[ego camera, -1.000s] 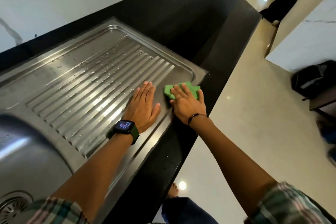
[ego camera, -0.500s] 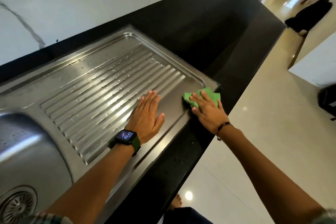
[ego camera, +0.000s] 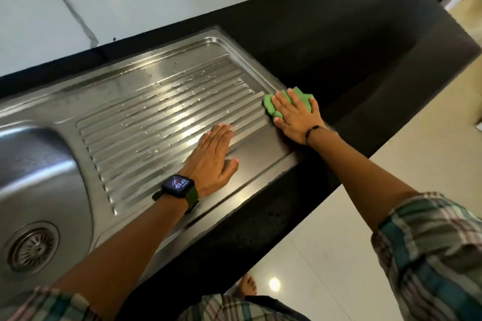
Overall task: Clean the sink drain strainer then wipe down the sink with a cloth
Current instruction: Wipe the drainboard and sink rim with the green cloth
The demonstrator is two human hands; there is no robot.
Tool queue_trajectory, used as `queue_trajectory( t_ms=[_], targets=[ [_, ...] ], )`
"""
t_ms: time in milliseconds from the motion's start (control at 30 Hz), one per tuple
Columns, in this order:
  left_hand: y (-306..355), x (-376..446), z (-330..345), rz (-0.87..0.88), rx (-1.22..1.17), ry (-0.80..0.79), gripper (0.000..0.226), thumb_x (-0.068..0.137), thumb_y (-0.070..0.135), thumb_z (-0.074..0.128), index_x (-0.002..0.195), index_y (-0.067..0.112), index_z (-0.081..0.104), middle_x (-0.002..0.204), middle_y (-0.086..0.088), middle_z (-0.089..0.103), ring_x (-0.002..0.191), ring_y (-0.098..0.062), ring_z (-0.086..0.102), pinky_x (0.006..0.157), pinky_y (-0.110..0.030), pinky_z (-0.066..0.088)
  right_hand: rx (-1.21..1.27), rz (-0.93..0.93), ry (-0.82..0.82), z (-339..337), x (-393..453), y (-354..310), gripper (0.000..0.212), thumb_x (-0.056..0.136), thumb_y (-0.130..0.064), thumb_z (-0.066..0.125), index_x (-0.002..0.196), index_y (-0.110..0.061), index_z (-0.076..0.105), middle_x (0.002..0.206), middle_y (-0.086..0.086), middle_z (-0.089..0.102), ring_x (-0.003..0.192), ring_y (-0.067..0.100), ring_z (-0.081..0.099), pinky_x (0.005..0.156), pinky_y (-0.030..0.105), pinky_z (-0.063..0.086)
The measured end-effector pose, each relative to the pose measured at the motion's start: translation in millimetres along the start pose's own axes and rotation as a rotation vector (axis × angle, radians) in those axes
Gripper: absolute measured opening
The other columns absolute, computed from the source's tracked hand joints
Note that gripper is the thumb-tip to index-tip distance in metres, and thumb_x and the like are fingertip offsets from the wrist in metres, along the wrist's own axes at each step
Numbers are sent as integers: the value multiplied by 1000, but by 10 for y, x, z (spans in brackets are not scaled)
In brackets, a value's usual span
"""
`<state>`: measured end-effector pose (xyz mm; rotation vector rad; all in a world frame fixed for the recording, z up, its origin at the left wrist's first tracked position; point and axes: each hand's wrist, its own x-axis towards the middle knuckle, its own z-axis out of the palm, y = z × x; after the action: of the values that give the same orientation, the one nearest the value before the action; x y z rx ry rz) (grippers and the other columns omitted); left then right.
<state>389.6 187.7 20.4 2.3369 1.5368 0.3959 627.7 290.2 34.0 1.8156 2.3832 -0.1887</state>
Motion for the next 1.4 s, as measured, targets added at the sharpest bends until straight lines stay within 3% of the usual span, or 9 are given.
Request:
queue_trajectory(
  t_ms=[100,267,467,733,1000,1100,1233,1400],
  targets=[
    [28,-5,-23,-30,-15,30,66,89,37,33,145,8,15,155,-12,16,145,-20,6,115,-28,-2,-3,14,-6,-15,124,-49,54,97,-41,21,145,-33,-1,156,-13,-6,144,12,-12,111,58,-4],
    [58,-41,-51,-71,14,40,69,86,40,28,144,5,18,154,-14,19,144,-23,10,115,-28,-1,166,10,-39,39,-217,-181,52,97,-39,22,146,-32,7,157,-12,0,144,10,-7,111,55,-9],
    [28,-33,5,-11,60,49,67,88,41,26,144,6,17,154,-13,16,145,-22,7,116,-30,-1,137,32,-45,184,-777,-312,54,97,-43,22,146,-32,3,157,-11,-2,144,12,-6,112,49,-11],
    [-3,109,14,-83,-14,157,75,84,51,16,142,5,25,153,-14,21,144,-23,12,117,-34,5,111,74,-47,24,-244,-255,56,97,-41,22,145,-30,-5,157,-10,-8,144,11,-11,113,49,-11],
    [38,123,29,-97,50,162,76,84,51,12,143,4,22,154,-14,19,144,-23,10,117,-33,1,32,-45,11,17,87,-164,56,96,-43,21,145,-31,-4,157,-11,-6,143,7,-10,113,49,-10],
    [66,175,17,-197,2,202,78,83,53,10,145,7,17,155,-11,14,145,-20,5,117,-30,-5,12,-111,-3,-57,353,-169,56,97,-42,21,146,-29,-3,157,-11,-5,143,7,-9,114,50,-8],
    [213,494,14,-321,-95,308,67,88,44,26,144,7,20,155,-11,16,145,-21,6,116,-29,-4,38,-144,-16,-125,619,-247,55,97,-41,20,146,-27,1,157,-10,-3,144,8,-7,114,51,-6],
    [361,647,108,-414,-3,299,67,88,43,25,144,8,19,155,-12,16,145,-22,6,117,-33,-3,167,-186,-63,-125,129,-90,50,98,-37,22,146,-27,11,157,-10,6,144,6,-1,114,47,-7]
  ],
)
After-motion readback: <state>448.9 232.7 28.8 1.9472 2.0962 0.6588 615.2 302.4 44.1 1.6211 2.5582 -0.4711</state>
